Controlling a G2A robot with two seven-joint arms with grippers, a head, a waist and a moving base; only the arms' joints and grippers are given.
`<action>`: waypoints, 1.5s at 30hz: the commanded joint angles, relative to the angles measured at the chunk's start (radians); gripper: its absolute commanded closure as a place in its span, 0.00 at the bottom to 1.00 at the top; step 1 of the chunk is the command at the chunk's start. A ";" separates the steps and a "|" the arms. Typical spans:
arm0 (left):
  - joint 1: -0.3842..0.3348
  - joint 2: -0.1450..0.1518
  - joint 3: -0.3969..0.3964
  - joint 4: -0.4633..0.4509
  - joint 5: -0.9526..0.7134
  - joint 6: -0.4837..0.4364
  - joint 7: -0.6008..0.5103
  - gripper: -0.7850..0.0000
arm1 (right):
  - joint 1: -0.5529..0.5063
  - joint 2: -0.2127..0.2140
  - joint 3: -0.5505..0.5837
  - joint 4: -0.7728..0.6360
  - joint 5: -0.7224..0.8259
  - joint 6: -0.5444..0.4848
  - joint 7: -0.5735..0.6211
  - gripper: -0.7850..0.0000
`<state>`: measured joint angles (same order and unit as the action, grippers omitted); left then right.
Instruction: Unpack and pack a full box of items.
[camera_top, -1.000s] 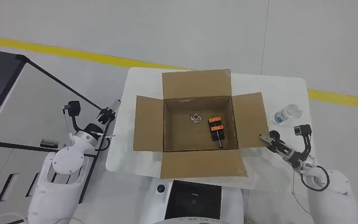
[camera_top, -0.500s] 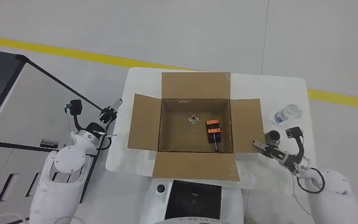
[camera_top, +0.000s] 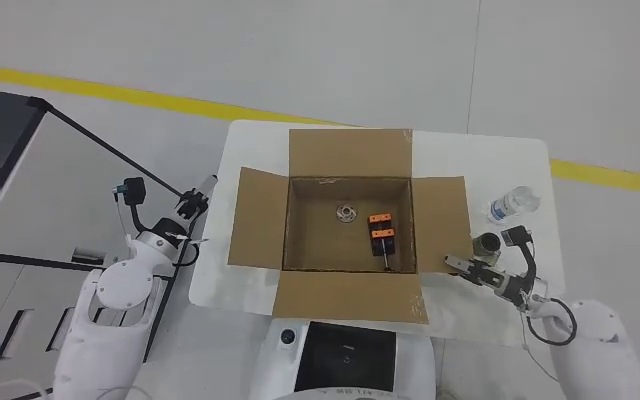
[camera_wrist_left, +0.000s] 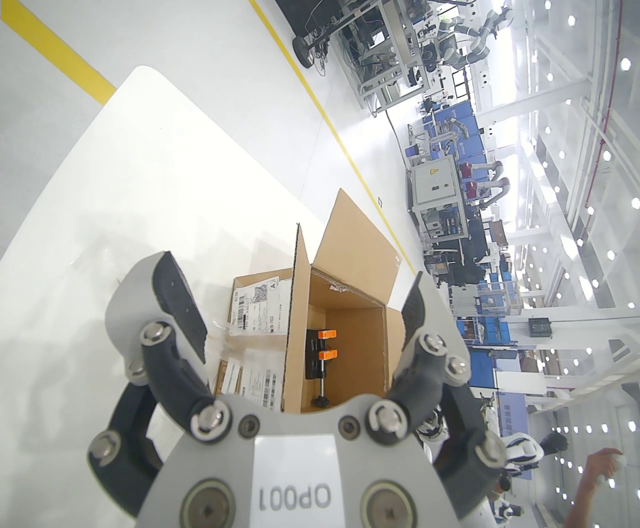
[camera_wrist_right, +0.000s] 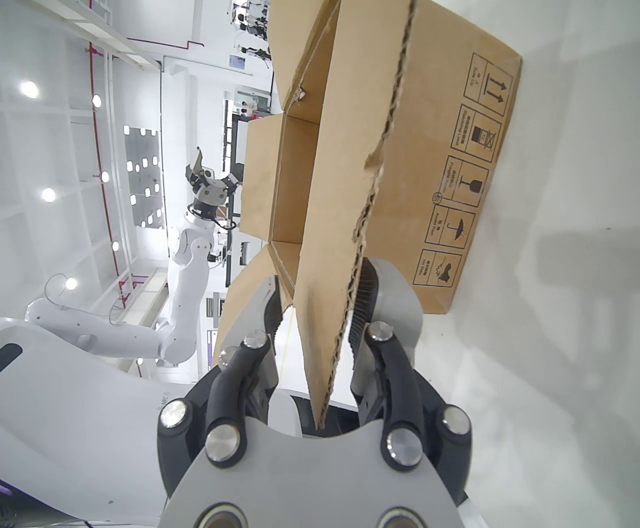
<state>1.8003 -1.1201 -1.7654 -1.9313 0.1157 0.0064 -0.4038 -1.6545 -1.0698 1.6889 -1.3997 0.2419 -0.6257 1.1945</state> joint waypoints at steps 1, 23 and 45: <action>-0.001 0.000 0.000 -0.001 0.001 0.000 -0.002 0.00 | -0.020 0.008 0.021 -0.011 0.001 -0.007 -0.007 0.00; -0.014 -0.010 -0.034 -0.071 -0.213 -0.165 0.009 0.00 | 0.371 0.113 -0.089 -0.586 -0.314 0.169 0.112 0.00; 0.003 -0.015 -0.044 -0.091 -0.256 -0.172 0.056 0.00 | 0.859 0.032 -0.816 -0.296 -0.578 0.097 0.097 0.00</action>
<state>1.8036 -1.1349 -1.8098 -2.0220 -0.1405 -0.1659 -0.3482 -0.8306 -1.0390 0.9151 -1.7173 -0.3848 -0.5224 1.3163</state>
